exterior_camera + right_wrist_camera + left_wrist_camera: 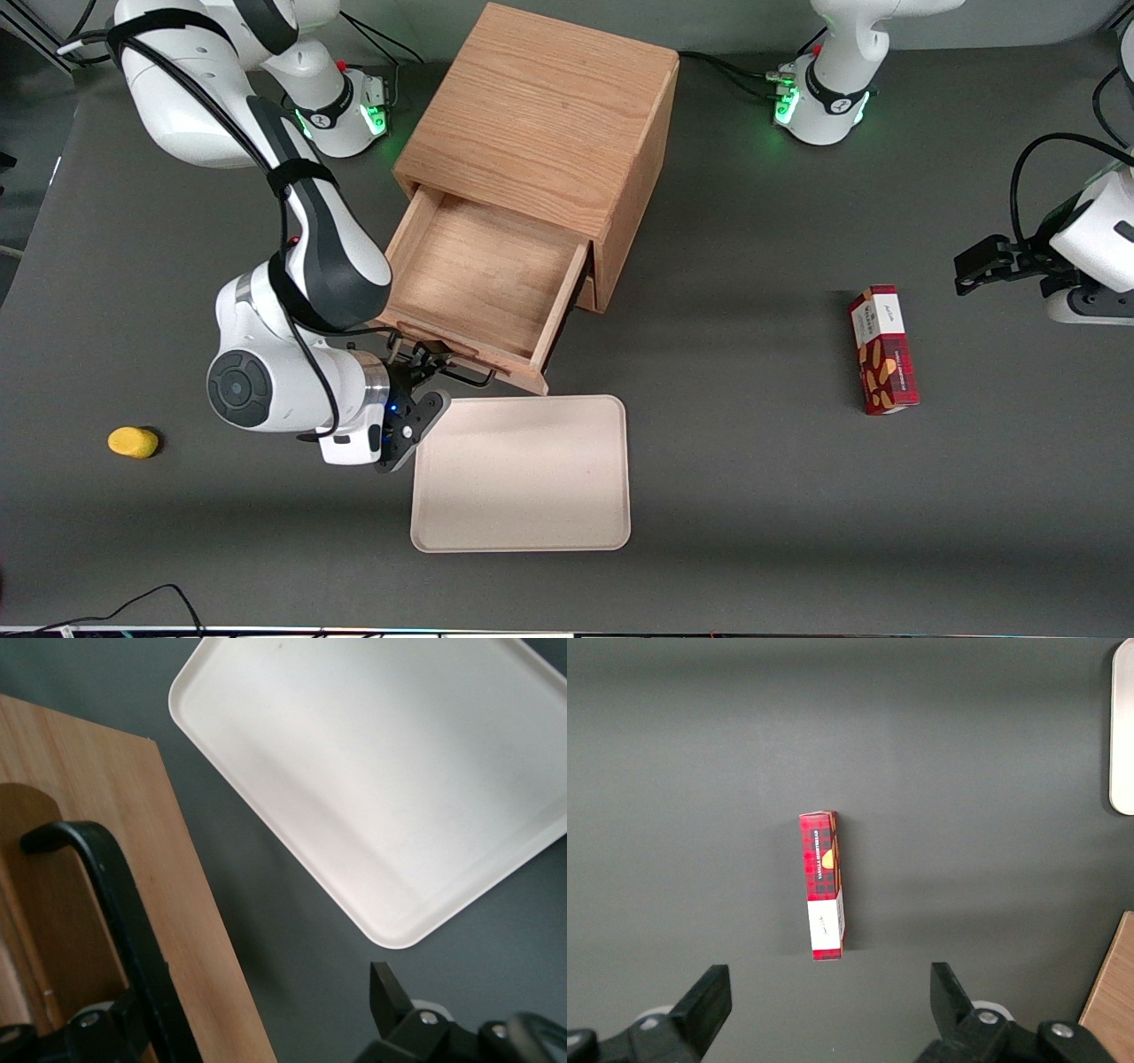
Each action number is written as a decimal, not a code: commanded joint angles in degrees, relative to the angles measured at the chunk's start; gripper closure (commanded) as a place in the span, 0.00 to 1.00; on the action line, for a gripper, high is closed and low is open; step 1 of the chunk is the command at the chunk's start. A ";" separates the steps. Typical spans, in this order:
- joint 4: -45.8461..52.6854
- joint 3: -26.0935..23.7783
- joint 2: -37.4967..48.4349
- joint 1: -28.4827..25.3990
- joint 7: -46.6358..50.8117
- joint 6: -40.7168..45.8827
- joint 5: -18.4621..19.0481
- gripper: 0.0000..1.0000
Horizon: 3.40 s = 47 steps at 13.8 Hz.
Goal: Close top drawer
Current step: 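Push the drawer front with the right gripper into the cabinet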
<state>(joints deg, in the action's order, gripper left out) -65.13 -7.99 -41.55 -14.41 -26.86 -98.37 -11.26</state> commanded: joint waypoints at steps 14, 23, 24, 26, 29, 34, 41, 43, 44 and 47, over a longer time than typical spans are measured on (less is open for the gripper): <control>-12.13 -1.59 8.41 0.61 3.47 -2.62 -1.04 0.00; -13.62 -4.31 9.56 0.61 8.58 -2.71 -0.52 0.00; -14.32 -4.66 9.90 0.61 9.01 -3.31 -0.52 0.00; -15.29 -4.84 10.35 0.61 9.37 -4.11 -0.52 0.00; -16.51 -5.10 11.22 0.70 10.16 -4.29 -0.43 0.00; -17.92 -5.98 12.10 1.31 9.99 -4.38 1.59 0.00; -19.51 -7.12 13.07 1.40 10.51 -4.20 2.65 0.00; -20.82 -7.21 14.03 1.40 10.95 -4.37 2.65 0.00; -21.09 -7.21 14.30 1.40 11.13 -4.38 2.65 0.00; -22.32 -7.74 15.00 1.49 11.13 -4.46 2.56 0.00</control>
<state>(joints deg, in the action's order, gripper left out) -84.06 -14.48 -29.17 -13.78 -17.21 -102.42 -9.58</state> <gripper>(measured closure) 0.000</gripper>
